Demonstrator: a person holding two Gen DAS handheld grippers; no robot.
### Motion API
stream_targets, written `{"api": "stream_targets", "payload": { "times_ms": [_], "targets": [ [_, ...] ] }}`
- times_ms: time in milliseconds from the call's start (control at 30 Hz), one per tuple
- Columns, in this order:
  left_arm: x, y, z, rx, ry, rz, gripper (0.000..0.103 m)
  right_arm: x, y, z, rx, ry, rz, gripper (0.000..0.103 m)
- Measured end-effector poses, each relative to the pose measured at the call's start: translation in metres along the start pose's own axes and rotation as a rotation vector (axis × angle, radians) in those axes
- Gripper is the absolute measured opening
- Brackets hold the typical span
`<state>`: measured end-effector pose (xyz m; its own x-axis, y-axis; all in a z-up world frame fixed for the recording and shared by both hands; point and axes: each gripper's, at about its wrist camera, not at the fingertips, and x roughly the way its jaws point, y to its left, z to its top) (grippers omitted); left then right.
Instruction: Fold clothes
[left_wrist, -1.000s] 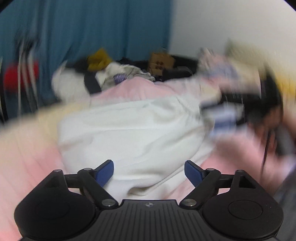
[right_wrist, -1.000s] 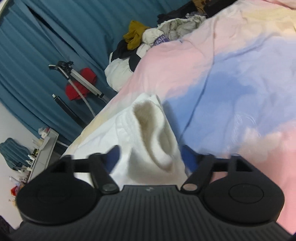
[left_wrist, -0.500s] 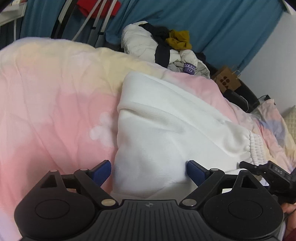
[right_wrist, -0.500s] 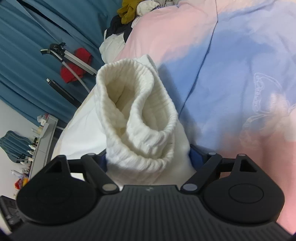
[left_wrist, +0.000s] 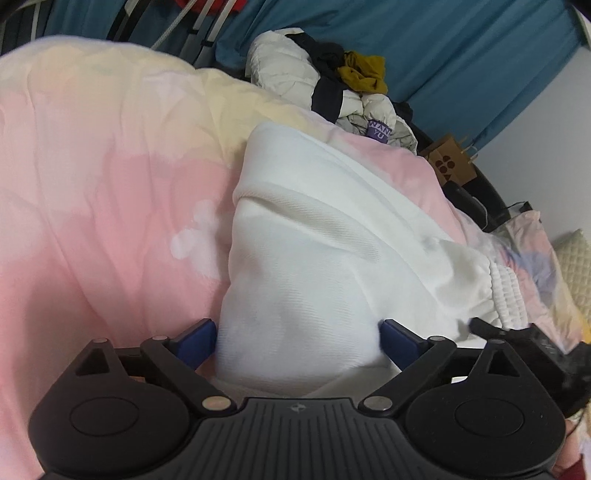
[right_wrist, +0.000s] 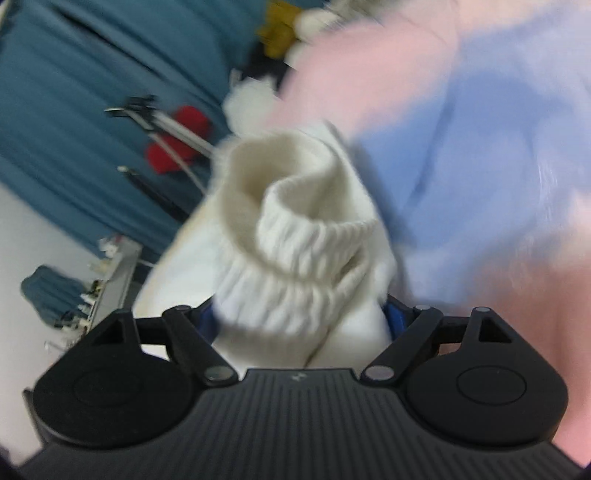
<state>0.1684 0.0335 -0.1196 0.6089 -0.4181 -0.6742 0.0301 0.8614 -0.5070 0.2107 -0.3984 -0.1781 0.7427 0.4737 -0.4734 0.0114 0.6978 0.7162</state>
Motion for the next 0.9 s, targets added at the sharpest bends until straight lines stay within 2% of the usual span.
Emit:
{"api": "stream_targets", "payload": {
  "times_ms": [33,67,100,133,167,200,300,467,633,767,900],
  "targets": [
    [0.000,0.002,0.000,-0.010,-0.002,-0.014,0.097,0.006,-0.002,-0.001,0.008,0.008,-0.024,0.082],
    [0.000,0.004,0.000,-0.020,-0.005,-0.029,0.091,0.011,-0.005,-0.002,0.016,0.016,-0.049,0.072],
    [0.000,0.007,0.000,-0.031,-0.008,-0.043,0.077,0.010,0.001,-0.003,-0.009,0.004,-0.066,0.066],
    [0.000,0.009,0.000,-0.041,-0.010,-0.058,0.075,0.005,0.006,-0.001,-0.024,-0.015,-0.061,0.051],
    [-0.002,0.008,-0.001,-0.030,-0.018,-0.055,0.061,-0.002,0.009,0.003,-0.028,-0.034,-0.049,0.044],
    [-0.006,0.004,-0.002,-0.007,-0.029,-0.061,0.050,-0.008,0.012,0.006,-0.032,-0.053,-0.037,0.043],
    [-0.027,-0.009,-0.001,0.012,-0.086,-0.082,0.034,-0.027,0.022,0.017,-0.044,-0.109,0.000,0.037],
    [-0.069,-0.048,0.014,0.039,-0.192,-0.127,0.032,-0.059,0.039,0.034,-0.065,-0.203,0.061,0.035],
    [-0.085,-0.126,0.041,0.122,-0.251,-0.191,0.032,-0.091,0.047,0.055,-0.078,-0.303,0.106,0.035],
    [-0.056,-0.204,0.061,0.218,-0.276,-0.246,0.032,-0.113,0.016,0.092,-0.050,-0.414,0.064,0.035],
    [0.018,-0.270,0.078,0.262,-0.271,-0.293,0.032,-0.135,-0.015,0.130,-0.022,-0.525,0.022,0.035]
  ]
}}
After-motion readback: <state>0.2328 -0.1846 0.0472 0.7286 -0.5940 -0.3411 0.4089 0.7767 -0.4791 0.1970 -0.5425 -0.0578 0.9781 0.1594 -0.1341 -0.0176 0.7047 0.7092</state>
